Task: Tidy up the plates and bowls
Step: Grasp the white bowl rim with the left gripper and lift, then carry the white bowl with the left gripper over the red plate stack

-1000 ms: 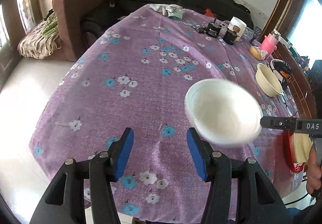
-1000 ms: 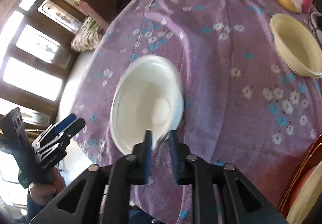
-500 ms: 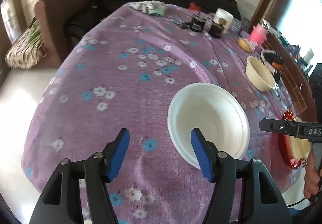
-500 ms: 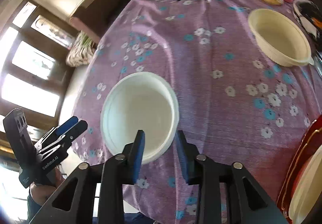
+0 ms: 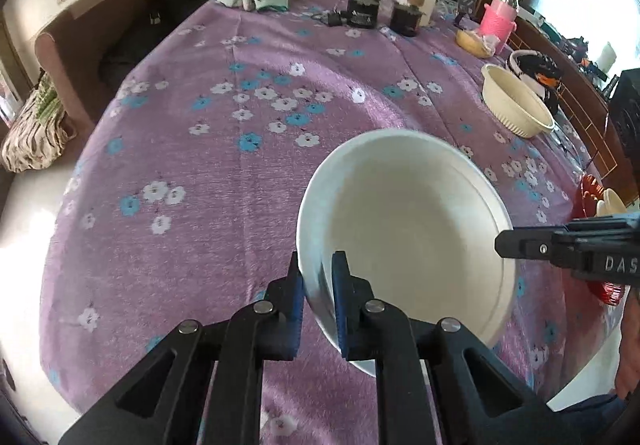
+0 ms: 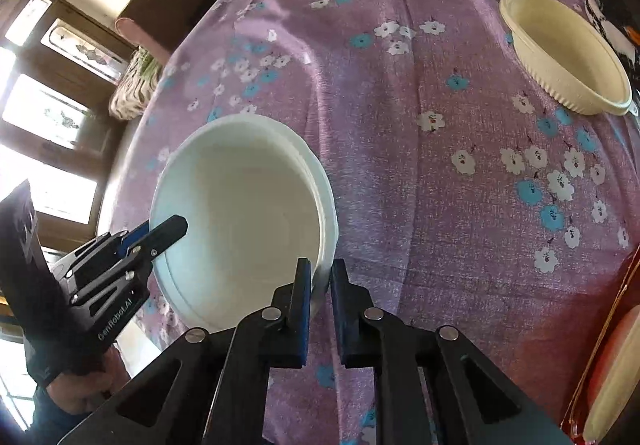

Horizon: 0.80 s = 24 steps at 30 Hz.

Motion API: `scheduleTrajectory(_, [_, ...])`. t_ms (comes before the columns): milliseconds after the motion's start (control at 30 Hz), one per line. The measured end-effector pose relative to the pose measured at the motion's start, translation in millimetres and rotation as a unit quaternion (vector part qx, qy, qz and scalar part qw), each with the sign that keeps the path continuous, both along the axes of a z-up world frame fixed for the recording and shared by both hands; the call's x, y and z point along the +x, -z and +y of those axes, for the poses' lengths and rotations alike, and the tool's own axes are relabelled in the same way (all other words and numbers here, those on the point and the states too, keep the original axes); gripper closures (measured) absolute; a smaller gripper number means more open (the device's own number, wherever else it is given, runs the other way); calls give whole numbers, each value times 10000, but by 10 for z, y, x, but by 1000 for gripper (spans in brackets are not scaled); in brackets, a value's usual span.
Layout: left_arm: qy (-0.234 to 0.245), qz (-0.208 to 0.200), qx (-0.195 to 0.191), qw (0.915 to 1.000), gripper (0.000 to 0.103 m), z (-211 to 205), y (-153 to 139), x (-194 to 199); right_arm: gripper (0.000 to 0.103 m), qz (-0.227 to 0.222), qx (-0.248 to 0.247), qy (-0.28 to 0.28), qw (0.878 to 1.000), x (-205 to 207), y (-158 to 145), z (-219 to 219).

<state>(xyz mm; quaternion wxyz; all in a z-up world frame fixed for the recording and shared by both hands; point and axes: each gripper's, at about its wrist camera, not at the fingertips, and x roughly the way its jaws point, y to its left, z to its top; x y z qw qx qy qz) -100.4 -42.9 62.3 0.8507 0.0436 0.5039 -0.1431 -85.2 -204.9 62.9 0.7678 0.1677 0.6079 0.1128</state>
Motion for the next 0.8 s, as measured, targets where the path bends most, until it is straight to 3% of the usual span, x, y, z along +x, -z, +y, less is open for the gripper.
scheduleTrajectory(333, [-1182, -264, -59, 9926, 90, 758, -248, -508, 92, -198, 94, -1113, 9935, -4, -305, 708])
scheduleTrajectory(800, [-2867, -439, 95, 9570, 88, 1696, -383, -1389, 91, -28, 255, -2751, 9611, -161, -246, 2002])
